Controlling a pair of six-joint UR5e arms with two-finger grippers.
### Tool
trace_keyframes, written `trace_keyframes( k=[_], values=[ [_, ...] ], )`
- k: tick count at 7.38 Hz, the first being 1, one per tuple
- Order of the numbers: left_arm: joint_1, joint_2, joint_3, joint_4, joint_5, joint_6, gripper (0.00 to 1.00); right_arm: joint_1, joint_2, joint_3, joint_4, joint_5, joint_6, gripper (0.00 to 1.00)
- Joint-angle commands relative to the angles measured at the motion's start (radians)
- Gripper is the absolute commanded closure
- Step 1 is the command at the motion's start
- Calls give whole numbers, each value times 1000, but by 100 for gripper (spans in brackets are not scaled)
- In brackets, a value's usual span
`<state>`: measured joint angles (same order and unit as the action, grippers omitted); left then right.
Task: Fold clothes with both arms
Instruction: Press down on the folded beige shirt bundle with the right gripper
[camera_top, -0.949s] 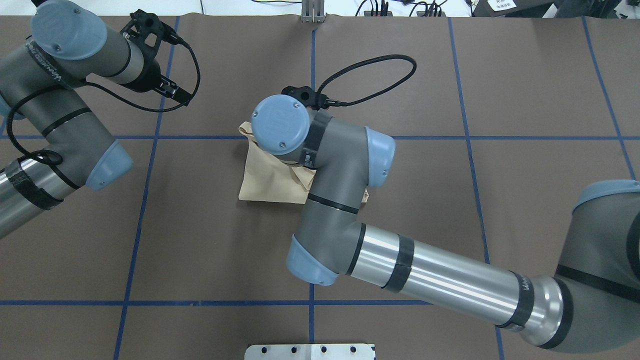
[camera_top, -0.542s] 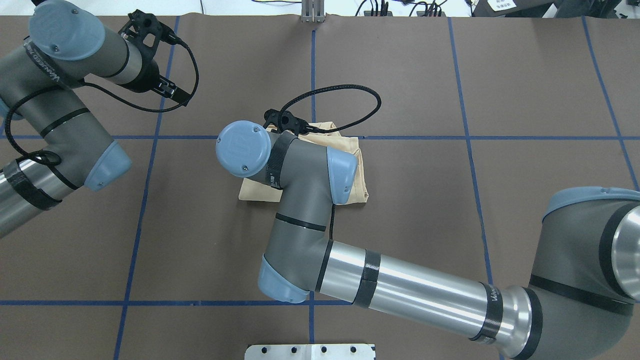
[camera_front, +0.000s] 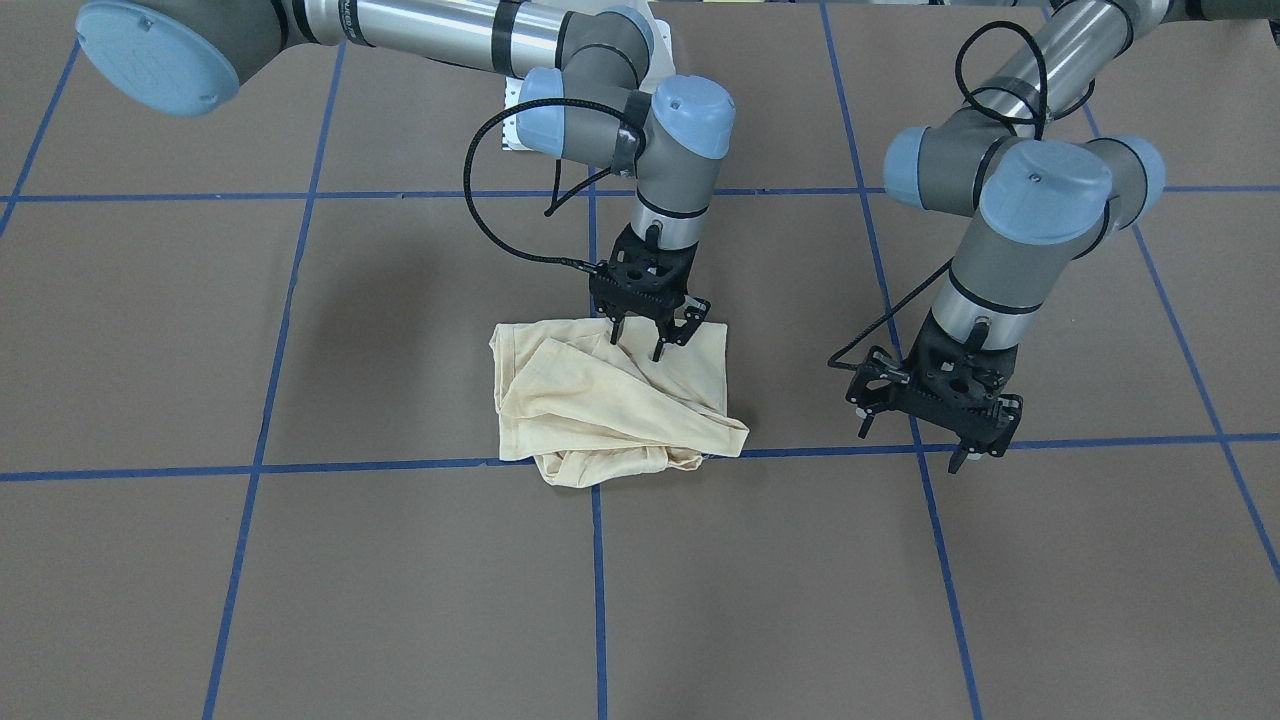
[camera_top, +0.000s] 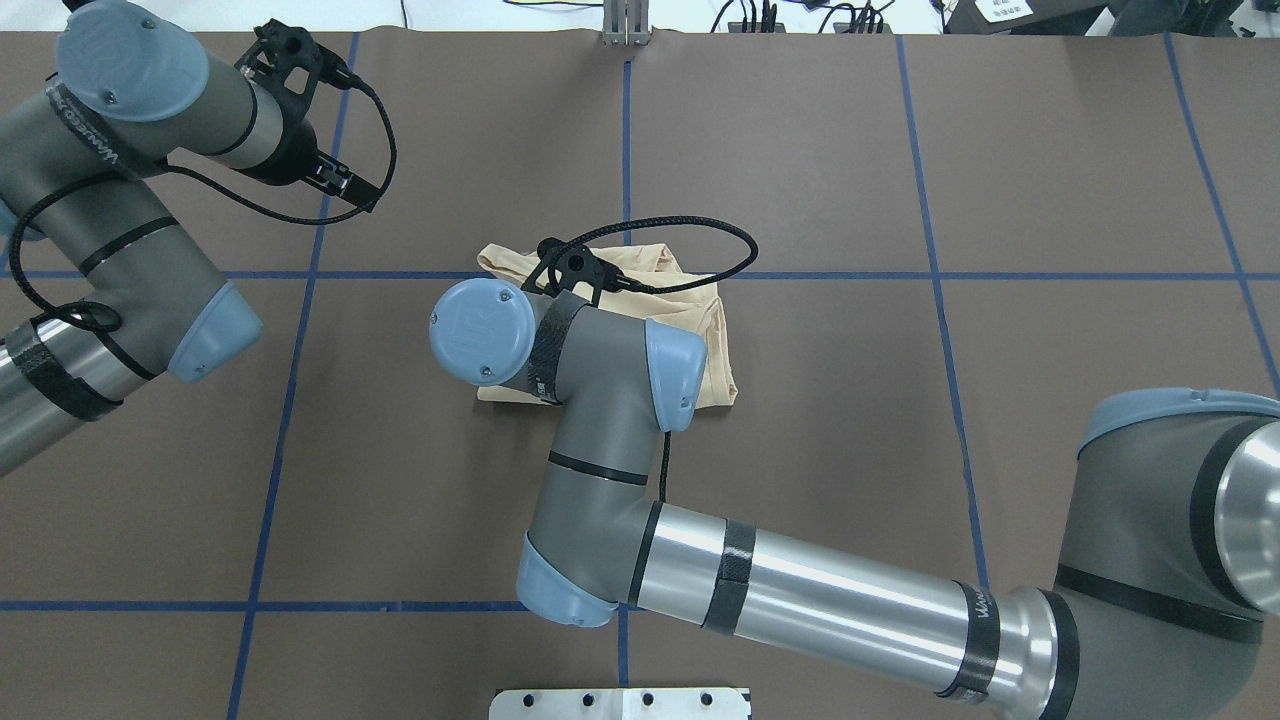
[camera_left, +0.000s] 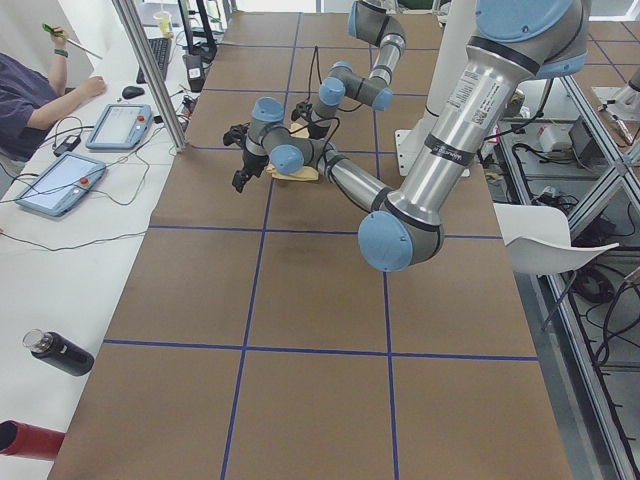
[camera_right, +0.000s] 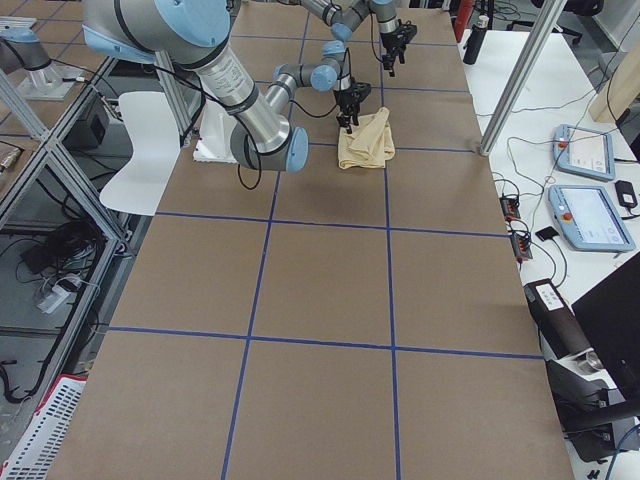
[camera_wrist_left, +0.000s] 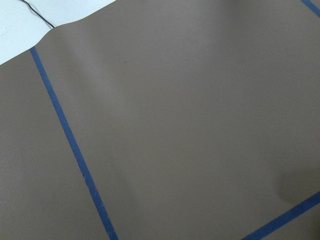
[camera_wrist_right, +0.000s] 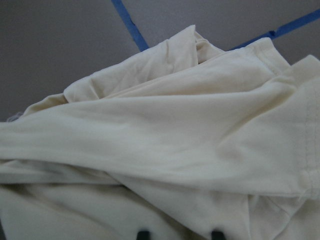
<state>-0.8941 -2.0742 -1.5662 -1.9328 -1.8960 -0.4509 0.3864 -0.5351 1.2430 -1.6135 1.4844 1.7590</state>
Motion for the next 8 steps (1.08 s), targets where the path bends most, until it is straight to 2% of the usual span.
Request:
trace_keyframes(
  k=[1,3,4,5,6,7,8],
  values=[
    [1,0,0,0,0,0,0,6,-11,-19,0,-70,-12,100],
    [0,0,0,0,0,0,0,79,-16,-20,4,-76,-163,100],
    [0,2,-2,0,0,-2,0,116,-14,-63,86,-113,-233,100],
    [0,11,-15,0,0,-2,0,150,-11,-168,272,-145,-303,100],
    [0,28,-31,0,0,-2,0,191,0,-203,355,-139,-379,94],
    [0,29,-34,0,0,-2,0,222,39,-201,353,-71,-386,7],
    [0,31,-38,0,0,-3,0,223,64,-195,331,-20,-375,1]
  ],
)
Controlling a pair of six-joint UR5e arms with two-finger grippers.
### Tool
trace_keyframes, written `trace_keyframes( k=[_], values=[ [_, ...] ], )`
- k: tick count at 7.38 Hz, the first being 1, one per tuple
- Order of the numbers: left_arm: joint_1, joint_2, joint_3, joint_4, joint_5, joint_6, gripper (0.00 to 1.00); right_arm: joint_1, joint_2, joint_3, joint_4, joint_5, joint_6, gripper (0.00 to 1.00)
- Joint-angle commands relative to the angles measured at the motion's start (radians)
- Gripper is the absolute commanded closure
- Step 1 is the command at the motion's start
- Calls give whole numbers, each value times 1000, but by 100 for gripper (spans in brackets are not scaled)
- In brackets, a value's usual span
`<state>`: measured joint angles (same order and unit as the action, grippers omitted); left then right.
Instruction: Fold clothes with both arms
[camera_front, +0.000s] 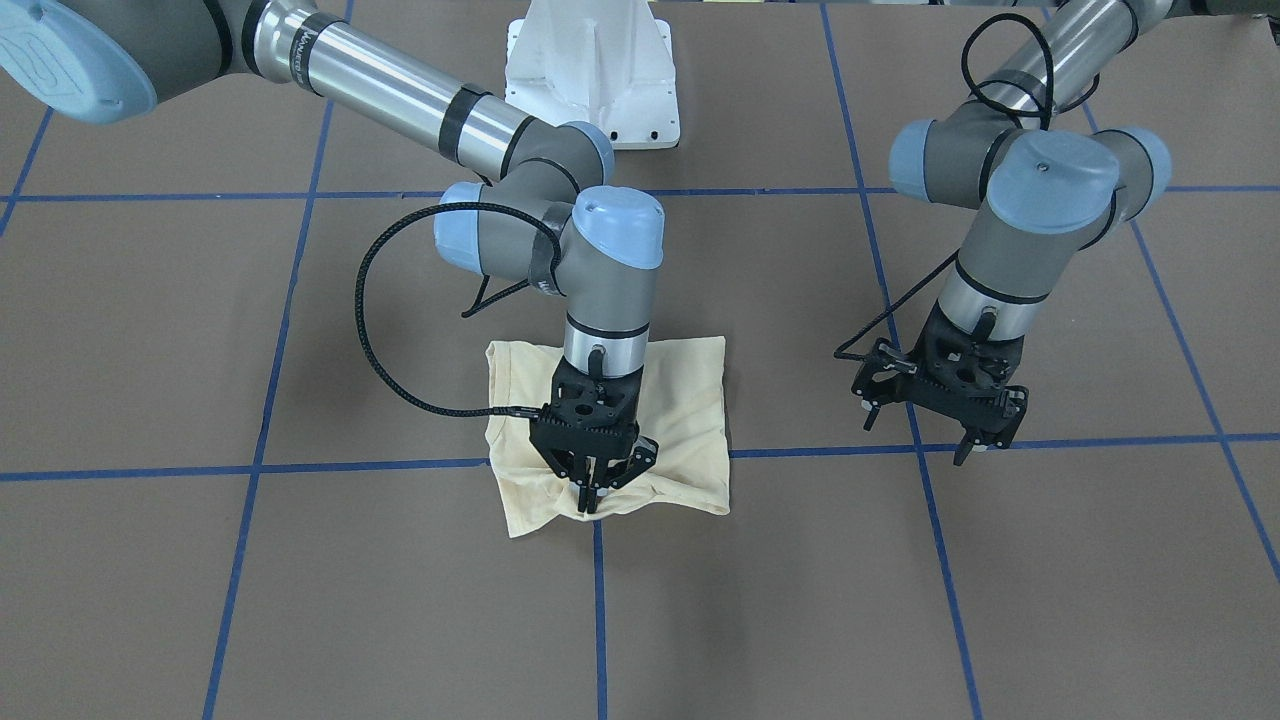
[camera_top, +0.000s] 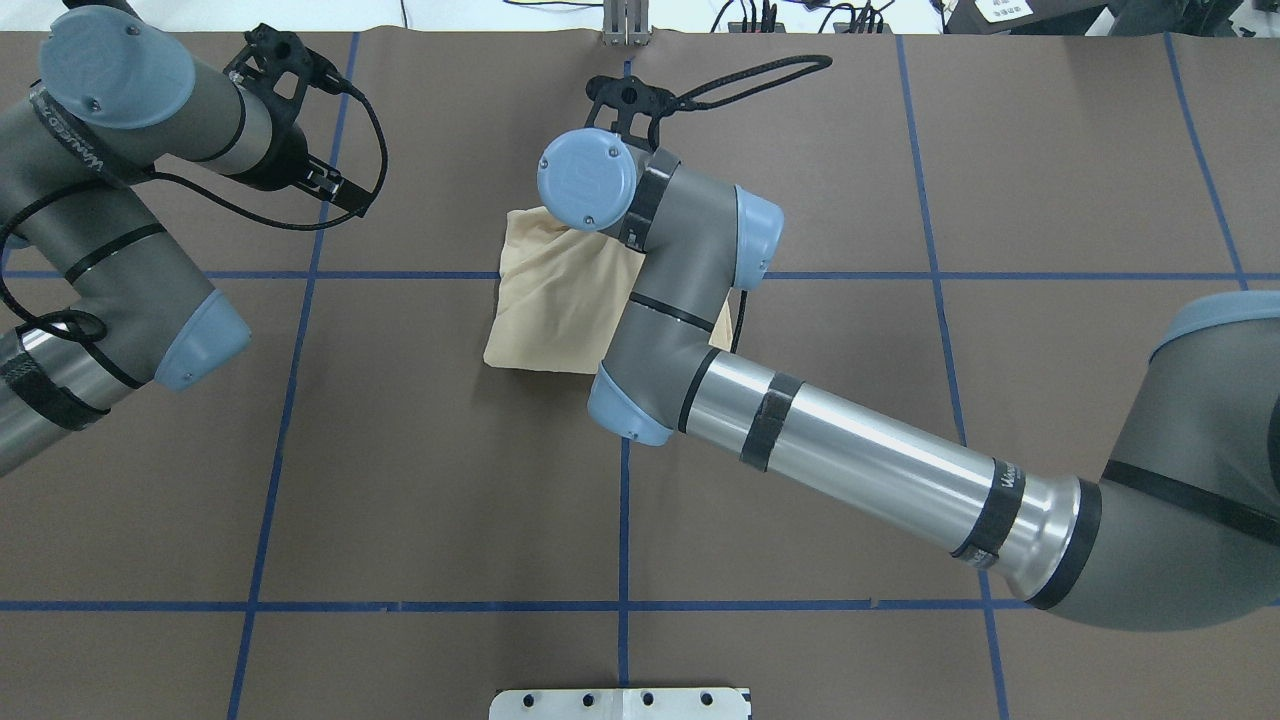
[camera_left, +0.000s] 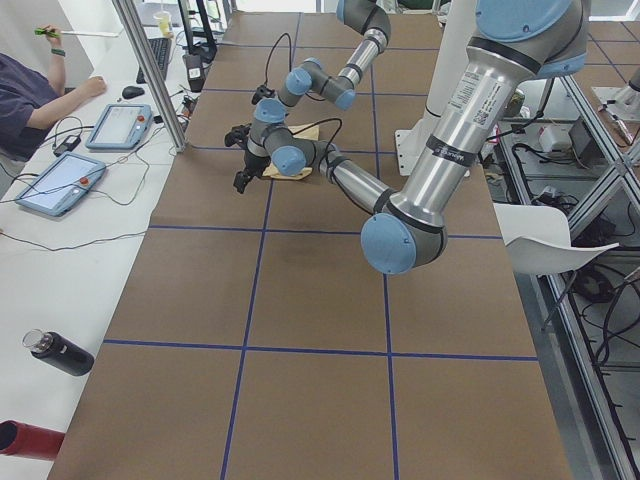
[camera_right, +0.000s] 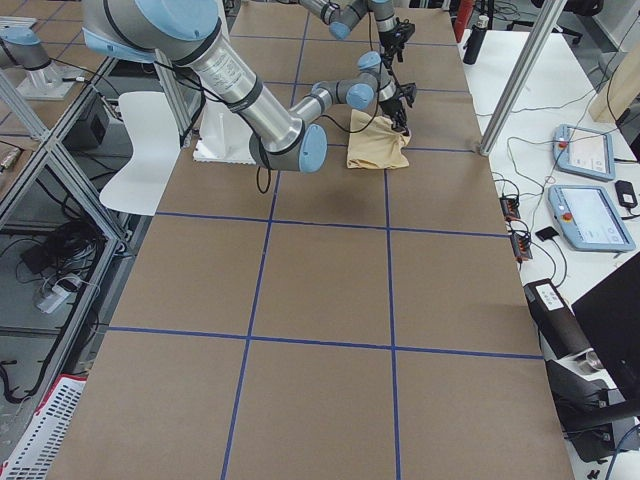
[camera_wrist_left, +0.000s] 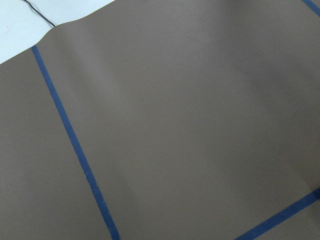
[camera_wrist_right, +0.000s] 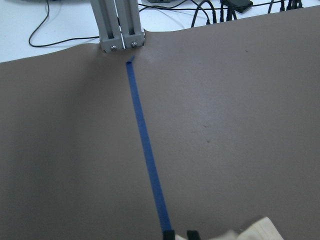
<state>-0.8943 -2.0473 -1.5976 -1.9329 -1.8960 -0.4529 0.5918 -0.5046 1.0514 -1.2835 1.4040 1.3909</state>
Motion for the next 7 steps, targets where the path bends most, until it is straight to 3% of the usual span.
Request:
trace_keyframes(
  k=[1,2,4,5,7],
  values=[
    [0,4,-7,0,0,0,0,8,18,39,-28,78,-4,0],
    [0,4,-5,0,0,0,0,0,-12,91,-49,84,-7,0],
    [-2,27,-37,3,-5,0,0,43,-76,241,-166,259,-80,0],
    [-8,80,-112,17,-11,8,0,83,-165,398,-239,312,-152,0],
    [-82,249,-285,67,-54,102,0,237,-436,768,-411,500,-432,0]
  ],
)
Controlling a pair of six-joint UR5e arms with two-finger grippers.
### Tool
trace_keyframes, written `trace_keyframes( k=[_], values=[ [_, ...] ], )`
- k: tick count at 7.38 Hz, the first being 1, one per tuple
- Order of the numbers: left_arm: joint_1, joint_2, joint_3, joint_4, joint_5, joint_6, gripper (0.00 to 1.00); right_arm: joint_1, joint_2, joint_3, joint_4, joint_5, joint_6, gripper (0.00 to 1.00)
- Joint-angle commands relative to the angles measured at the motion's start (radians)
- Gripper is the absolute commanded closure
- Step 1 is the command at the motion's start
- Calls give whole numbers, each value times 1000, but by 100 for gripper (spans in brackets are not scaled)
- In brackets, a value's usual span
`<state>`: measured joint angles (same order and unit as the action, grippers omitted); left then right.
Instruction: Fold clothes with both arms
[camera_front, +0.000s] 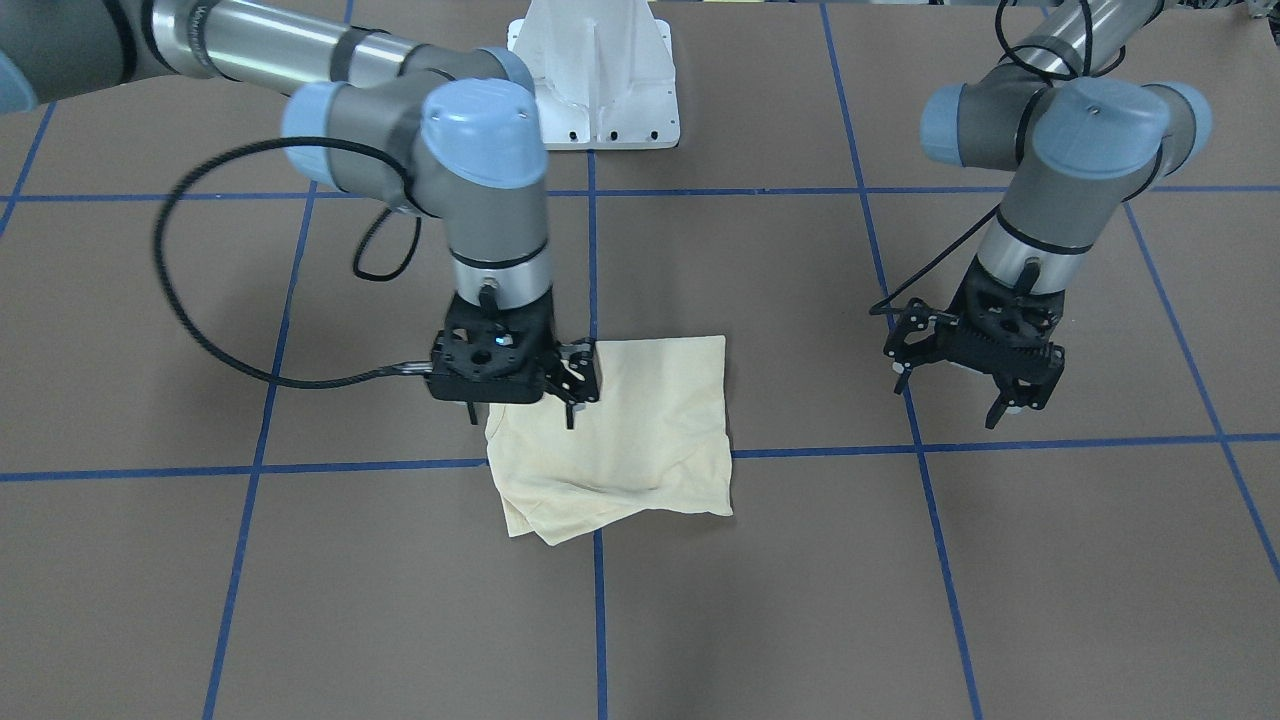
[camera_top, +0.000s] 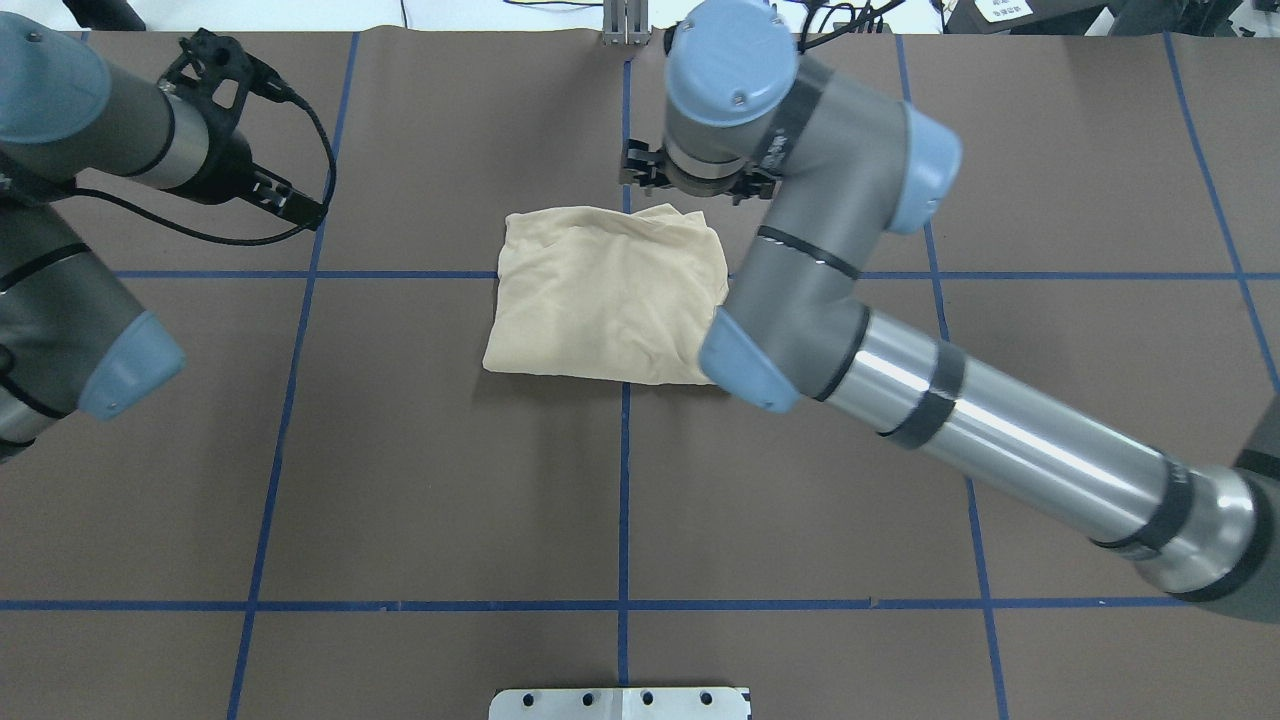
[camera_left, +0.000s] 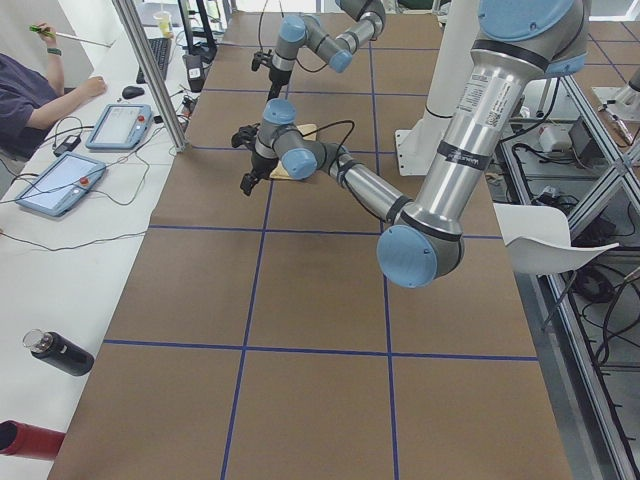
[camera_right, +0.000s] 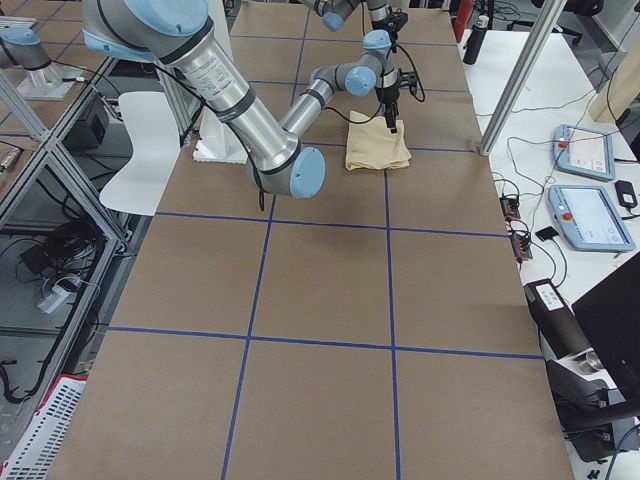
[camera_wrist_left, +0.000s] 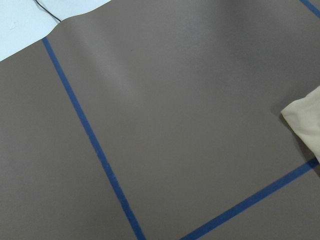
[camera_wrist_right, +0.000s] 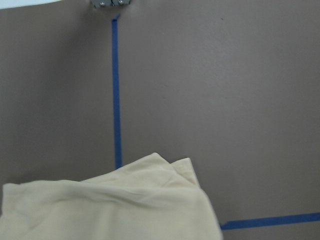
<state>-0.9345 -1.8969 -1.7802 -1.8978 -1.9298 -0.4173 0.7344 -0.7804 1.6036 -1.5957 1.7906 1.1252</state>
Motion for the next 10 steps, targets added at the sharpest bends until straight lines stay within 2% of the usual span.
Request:
trace_keyframes(
  k=[1,3,4,5,6,8,9,10],
  values=[
    [-128,163,-155,73,-27,204,0,202,-300,322,-131,209,-350,0],
    [-359,258,-137,79,-154,442,0,433,-548,369,-119,384,-740,0],
    [-465,295,-101,79,-188,598,0,562,-674,360,-122,444,-985,0],
    [-536,318,-56,71,-183,705,0,677,-782,334,-122,458,-1159,0],
    [-594,347,-23,77,-187,765,0,754,-874,319,-122,461,-1243,0],
    [-691,411,51,62,-192,823,0,827,-1028,265,-119,457,-1256,0],
    [-742,442,64,77,-193,822,0,856,-1039,269,-119,455,-1259,0],
    [-751,459,71,97,-262,818,0,856,-1039,274,-101,455,-1257,0]
  ],
)
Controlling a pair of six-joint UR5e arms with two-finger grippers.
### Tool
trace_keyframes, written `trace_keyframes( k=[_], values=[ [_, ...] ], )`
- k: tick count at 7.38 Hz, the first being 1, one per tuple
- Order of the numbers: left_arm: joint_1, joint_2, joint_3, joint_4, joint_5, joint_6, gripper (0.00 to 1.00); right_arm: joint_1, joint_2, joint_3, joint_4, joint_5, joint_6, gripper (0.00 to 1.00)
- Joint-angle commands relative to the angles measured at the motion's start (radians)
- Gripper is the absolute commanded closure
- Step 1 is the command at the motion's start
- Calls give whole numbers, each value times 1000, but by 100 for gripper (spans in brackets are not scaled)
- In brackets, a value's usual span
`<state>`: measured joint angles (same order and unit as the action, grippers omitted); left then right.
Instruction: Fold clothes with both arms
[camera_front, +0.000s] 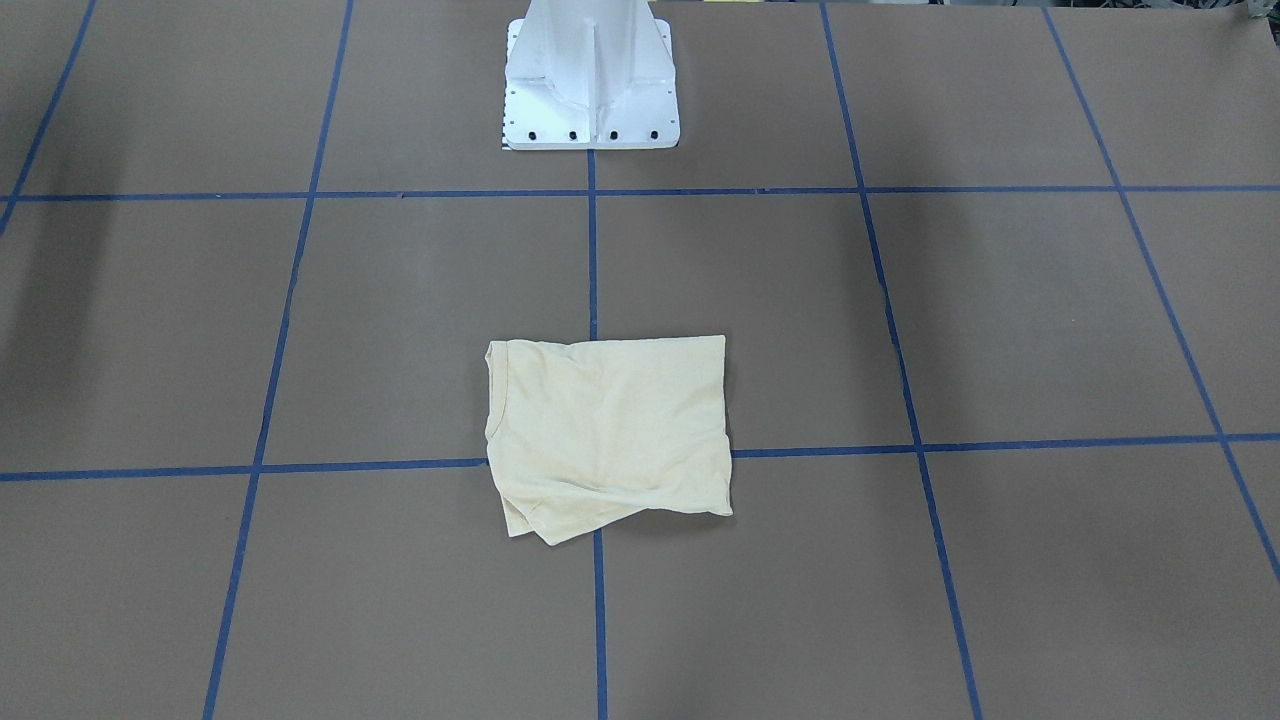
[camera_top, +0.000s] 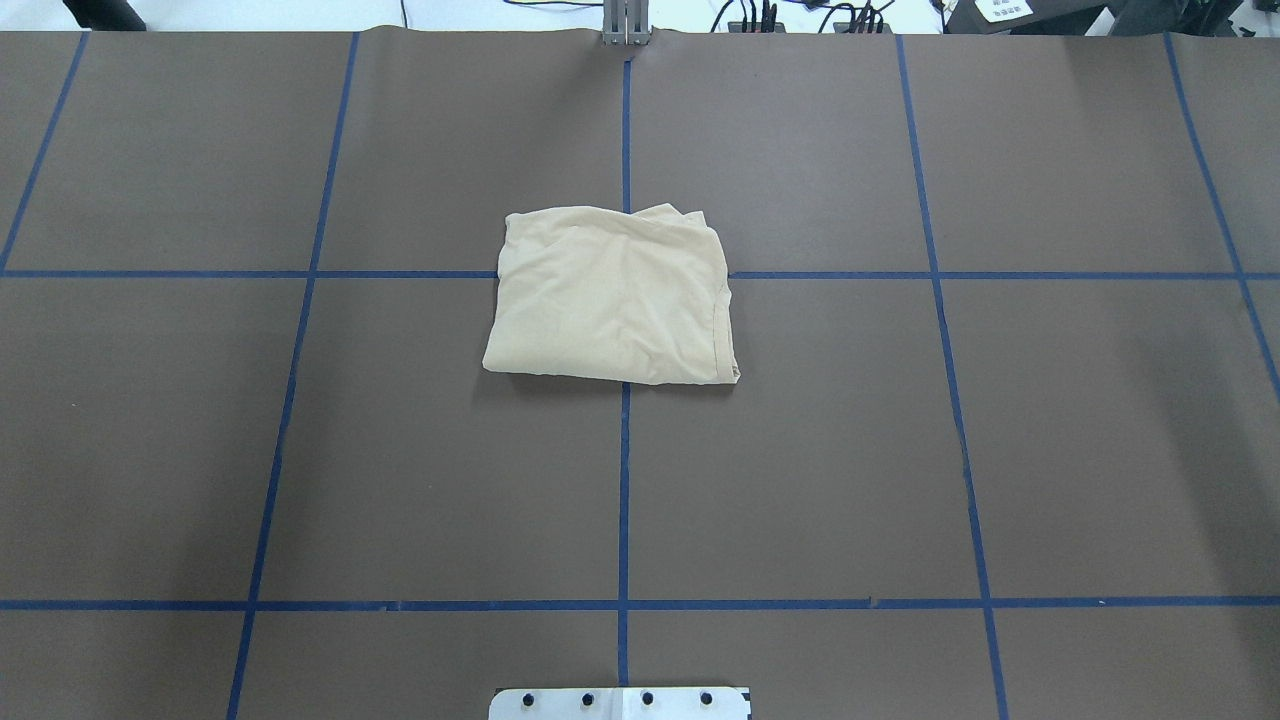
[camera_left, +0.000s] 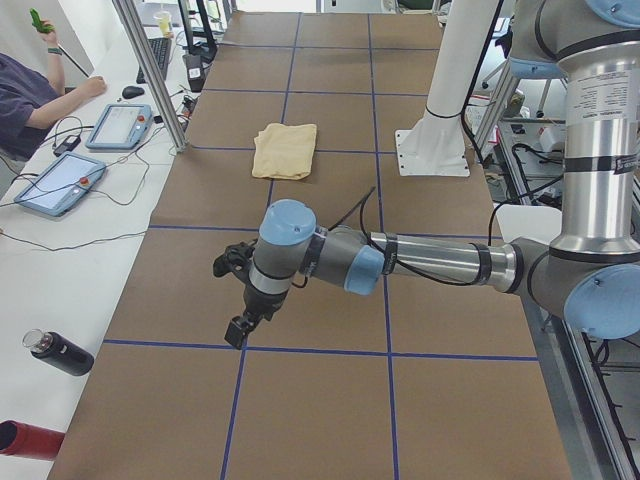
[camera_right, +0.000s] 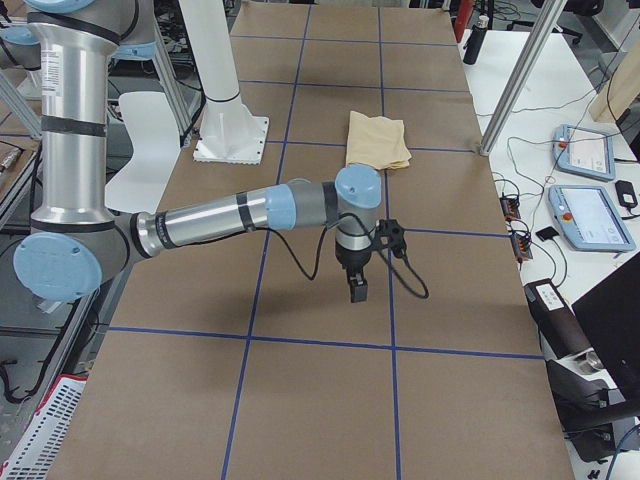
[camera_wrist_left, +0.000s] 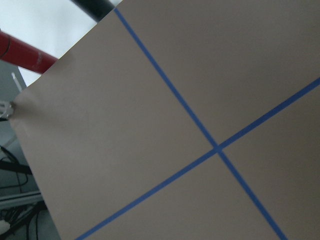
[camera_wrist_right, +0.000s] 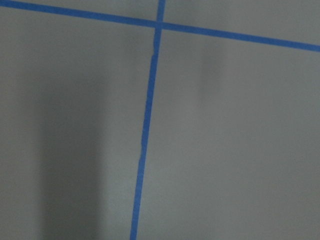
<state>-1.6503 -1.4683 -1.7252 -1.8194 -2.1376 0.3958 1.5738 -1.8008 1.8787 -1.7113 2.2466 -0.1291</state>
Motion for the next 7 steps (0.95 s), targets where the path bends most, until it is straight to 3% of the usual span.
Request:
trace_keyframes(
  k=[1,3,7],
  values=[
    [-36,40,30,64,-144,2,0,15,-19,-15,82,2,5,0],
    [-34,46,27,139,-218,0,0,15,-17,-13,94,8,12,0],
    [-34,77,45,149,-216,6,0,15,-17,-15,96,14,2,0]
  ],
)
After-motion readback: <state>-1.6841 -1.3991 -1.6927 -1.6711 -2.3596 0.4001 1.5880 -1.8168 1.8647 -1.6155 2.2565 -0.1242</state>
